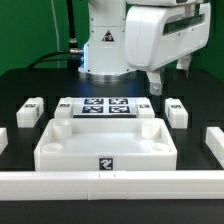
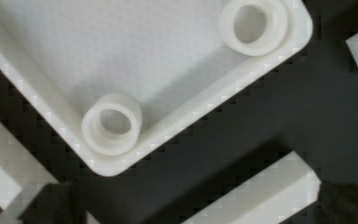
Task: Assemble desk
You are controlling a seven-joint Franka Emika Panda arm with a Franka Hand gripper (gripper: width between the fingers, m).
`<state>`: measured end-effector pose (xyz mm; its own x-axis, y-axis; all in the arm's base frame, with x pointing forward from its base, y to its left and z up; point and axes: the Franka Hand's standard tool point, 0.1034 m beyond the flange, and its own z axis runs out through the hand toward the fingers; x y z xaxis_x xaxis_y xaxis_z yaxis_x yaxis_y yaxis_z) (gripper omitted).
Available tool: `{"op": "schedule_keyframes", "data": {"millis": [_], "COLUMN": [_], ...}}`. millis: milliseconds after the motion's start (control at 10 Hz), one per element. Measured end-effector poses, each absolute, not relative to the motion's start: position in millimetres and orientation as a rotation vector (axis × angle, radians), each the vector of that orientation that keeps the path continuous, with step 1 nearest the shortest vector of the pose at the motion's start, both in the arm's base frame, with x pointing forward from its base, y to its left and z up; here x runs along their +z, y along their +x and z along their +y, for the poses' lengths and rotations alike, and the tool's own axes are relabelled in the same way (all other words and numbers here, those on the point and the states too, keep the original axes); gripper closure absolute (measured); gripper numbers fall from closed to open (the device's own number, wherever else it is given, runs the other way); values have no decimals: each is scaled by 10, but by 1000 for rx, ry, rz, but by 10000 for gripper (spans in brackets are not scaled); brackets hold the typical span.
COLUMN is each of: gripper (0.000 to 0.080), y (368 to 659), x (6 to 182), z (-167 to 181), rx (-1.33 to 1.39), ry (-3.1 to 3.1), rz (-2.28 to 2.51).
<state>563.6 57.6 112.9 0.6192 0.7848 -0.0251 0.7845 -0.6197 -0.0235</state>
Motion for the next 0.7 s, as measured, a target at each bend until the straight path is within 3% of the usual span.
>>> {"op": "schedule_keyframes", "data": {"millis": [700], "gripper": [150], "y": [5634], "x": [1124], "z": [576], "rx": [53], "ry": [-2817], "rz": [-1365]}}
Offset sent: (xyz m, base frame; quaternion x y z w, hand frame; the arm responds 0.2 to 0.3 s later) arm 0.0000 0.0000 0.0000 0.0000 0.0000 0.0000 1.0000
